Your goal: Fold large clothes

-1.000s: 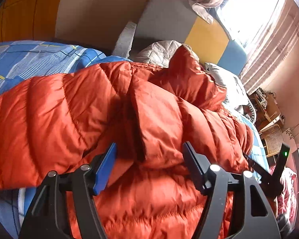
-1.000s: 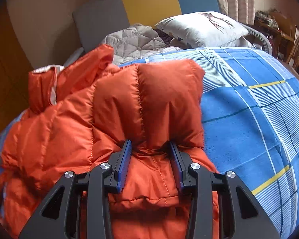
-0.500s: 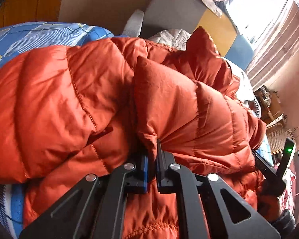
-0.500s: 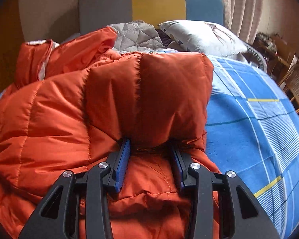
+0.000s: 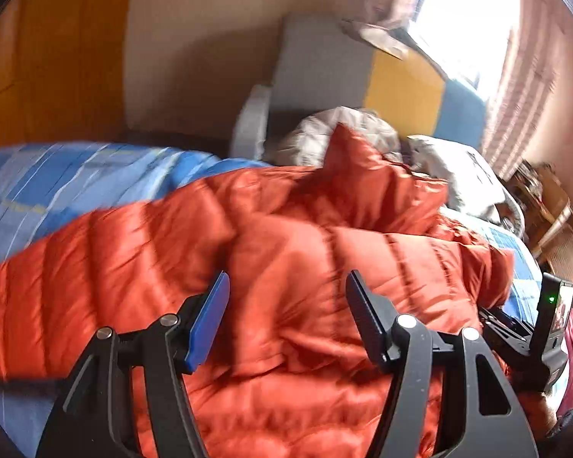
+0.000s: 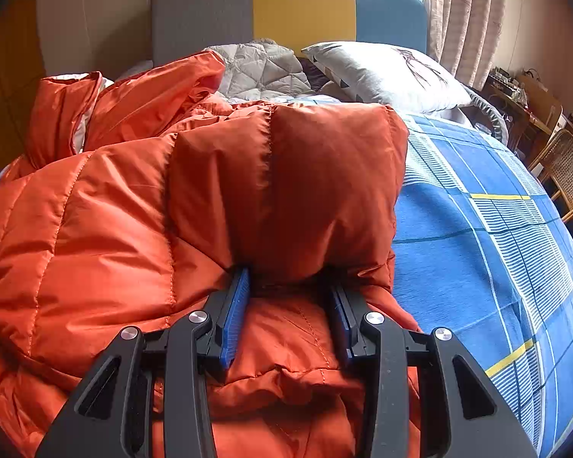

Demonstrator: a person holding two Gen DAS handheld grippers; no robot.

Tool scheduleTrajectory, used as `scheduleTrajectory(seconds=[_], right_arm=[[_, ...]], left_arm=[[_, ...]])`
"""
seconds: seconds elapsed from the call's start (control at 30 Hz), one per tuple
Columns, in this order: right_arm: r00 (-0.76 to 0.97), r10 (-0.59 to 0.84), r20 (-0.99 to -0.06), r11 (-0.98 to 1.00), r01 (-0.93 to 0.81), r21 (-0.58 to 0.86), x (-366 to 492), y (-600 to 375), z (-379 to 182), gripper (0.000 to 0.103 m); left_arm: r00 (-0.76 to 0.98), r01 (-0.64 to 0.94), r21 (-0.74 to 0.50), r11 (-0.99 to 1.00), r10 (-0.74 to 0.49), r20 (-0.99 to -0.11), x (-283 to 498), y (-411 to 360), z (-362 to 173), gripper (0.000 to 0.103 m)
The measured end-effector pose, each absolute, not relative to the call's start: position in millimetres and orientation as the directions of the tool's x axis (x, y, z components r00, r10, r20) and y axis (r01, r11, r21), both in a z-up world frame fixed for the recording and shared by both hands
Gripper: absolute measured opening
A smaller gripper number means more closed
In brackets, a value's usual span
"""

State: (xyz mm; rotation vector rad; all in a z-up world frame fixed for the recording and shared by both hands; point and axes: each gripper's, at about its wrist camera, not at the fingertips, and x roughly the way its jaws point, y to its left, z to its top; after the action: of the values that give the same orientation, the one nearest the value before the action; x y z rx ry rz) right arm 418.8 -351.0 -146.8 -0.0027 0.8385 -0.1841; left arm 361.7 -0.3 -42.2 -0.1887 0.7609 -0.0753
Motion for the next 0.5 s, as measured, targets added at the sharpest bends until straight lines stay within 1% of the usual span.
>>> scheduleTrajectory(seconds=[0.13, 0.27, 0.5], right_arm=[[0.655, -0.160, -0.738, 0.984, 0.161, -0.070, 417.6, -350.9, -146.8, 0.040], [0.656, -0.158, -0.738, 0.985, 0.161, -0.067, 417.9, -351.0, -145.9, 0.040], [0.658, -0.172, -0.733, 0.983, 0.162, -0.085, 421.0, -347.6, -146.5, 0.040]], left_arm=[[0.680, 0.052, -0.178, 0.983, -0.165, -0.714, 390.1, -28.1, -56.3, 0.062], [0.618, 0.042, -0.163, 0.986, -0.153, -0.771, 406.7, -32.5, -88.4, 0.061], [0.631, 0.040, -0.173, 0.984, -0.160, -0.759, 408.1, -31.5, -111.4, 0.061]])
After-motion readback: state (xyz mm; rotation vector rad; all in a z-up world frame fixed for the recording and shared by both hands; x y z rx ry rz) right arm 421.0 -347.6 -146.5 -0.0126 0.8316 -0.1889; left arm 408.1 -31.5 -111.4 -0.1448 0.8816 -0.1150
